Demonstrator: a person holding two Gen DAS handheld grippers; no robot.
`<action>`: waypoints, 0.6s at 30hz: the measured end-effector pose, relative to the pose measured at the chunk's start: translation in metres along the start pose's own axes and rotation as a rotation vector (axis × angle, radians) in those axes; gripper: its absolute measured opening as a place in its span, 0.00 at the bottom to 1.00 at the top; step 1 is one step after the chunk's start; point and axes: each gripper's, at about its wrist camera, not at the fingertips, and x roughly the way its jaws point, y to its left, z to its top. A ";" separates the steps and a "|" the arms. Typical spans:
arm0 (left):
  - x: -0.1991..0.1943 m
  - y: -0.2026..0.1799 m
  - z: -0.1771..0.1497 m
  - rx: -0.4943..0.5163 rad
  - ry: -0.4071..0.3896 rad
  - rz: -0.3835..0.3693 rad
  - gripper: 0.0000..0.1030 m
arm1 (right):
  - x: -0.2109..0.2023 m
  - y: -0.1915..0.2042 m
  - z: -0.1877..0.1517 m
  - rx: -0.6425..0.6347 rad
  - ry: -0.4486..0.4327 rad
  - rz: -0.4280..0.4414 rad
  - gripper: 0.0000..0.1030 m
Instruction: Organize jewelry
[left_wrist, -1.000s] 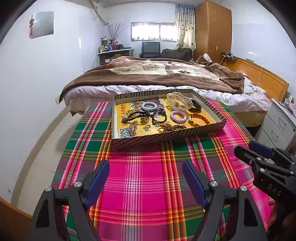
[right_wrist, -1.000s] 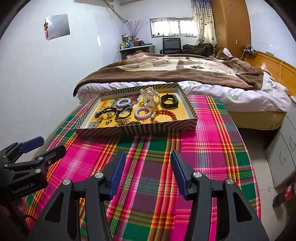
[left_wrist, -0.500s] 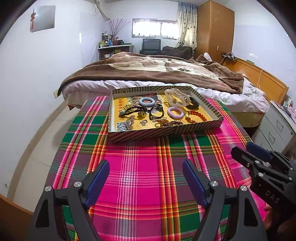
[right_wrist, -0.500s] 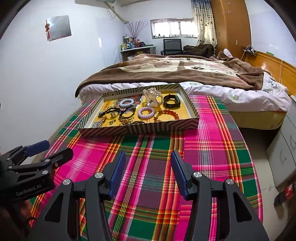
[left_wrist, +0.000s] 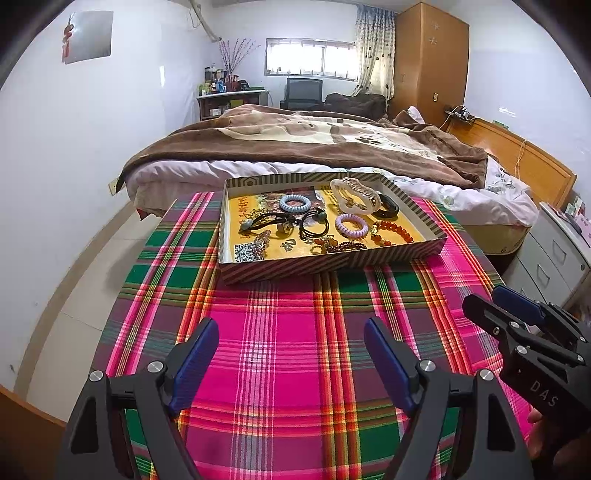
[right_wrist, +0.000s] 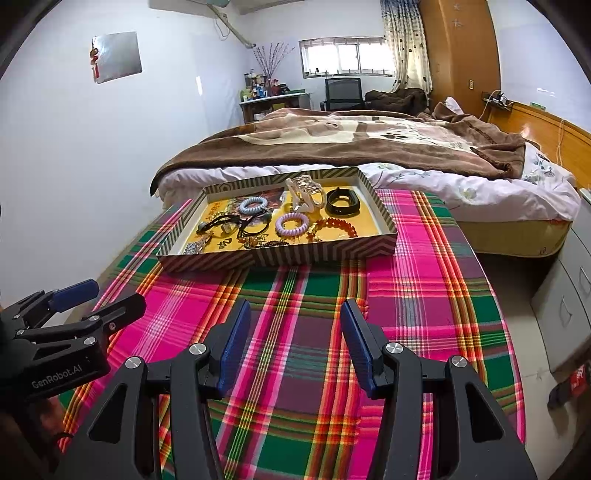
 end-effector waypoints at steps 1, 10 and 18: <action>0.000 0.000 0.000 0.000 -0.003 0.001 0.78 | 0.000 0.000 0.000 0.001 0.000 0.000 0.50; 0.000 -0.003 -0.002 0.007 0.001 -0.003 0.78 | -0.001 -0.001 0.000 0.000 -0.002 0.001 0.50; -0.001 -0.003 -0.003 0.003 0.005 -0.008 0.78 | -0.001 0.001 -0.001 0.000 0.001 0.001 0.50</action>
